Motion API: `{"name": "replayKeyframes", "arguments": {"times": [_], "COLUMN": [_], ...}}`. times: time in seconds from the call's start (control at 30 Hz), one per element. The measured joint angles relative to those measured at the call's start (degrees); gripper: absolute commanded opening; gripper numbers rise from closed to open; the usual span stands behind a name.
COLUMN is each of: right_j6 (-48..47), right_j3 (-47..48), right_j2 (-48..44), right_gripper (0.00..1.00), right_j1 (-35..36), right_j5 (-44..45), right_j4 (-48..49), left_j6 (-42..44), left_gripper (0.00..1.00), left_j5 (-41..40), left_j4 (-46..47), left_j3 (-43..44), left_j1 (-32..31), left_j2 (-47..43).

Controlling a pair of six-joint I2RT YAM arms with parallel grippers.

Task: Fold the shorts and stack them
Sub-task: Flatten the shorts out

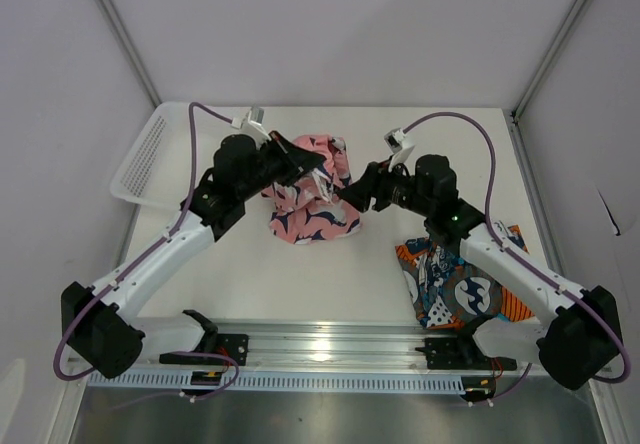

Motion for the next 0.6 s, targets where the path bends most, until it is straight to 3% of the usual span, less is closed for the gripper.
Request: {"name": "replayKeyframes", "arguments": {"times": [0.1, 0.33, 0.53, 0.6], "right_j6": [0.0, -0.4, -1.7, -2.1], "right_j3": [1.7, 3.4, 3.4, 3.7], "right_j2": [2.4, 5.5, 3.8, 2.4], "right_gripper": [0.58, 0.60, 0.57, 0.63], "right_j1": [1.1, 3.5, 5.3, 6.0], "right_j5": [1.3, 4.2, 4.1, 3.9], "right_j4": [0.2, -0.2, -0.9, -1.2], "left_j6": [0.0, 0.0, 1.1, 1.8], "left_gripper": [0.00, 0.00, 0.00, 0.00], "left_j5": [0.0, -0.3, -6.3, -9.4], "left_j4": [-0.2, -0.9, -7.5, -10.2], "left_j3": [-0.6, -0.6, -0.4, 0.5], "left_j1": [0.0, 0.0, -1.7, -3.8], "left_j2": [-0.2, -1.1, -9.9, -13.9]}}
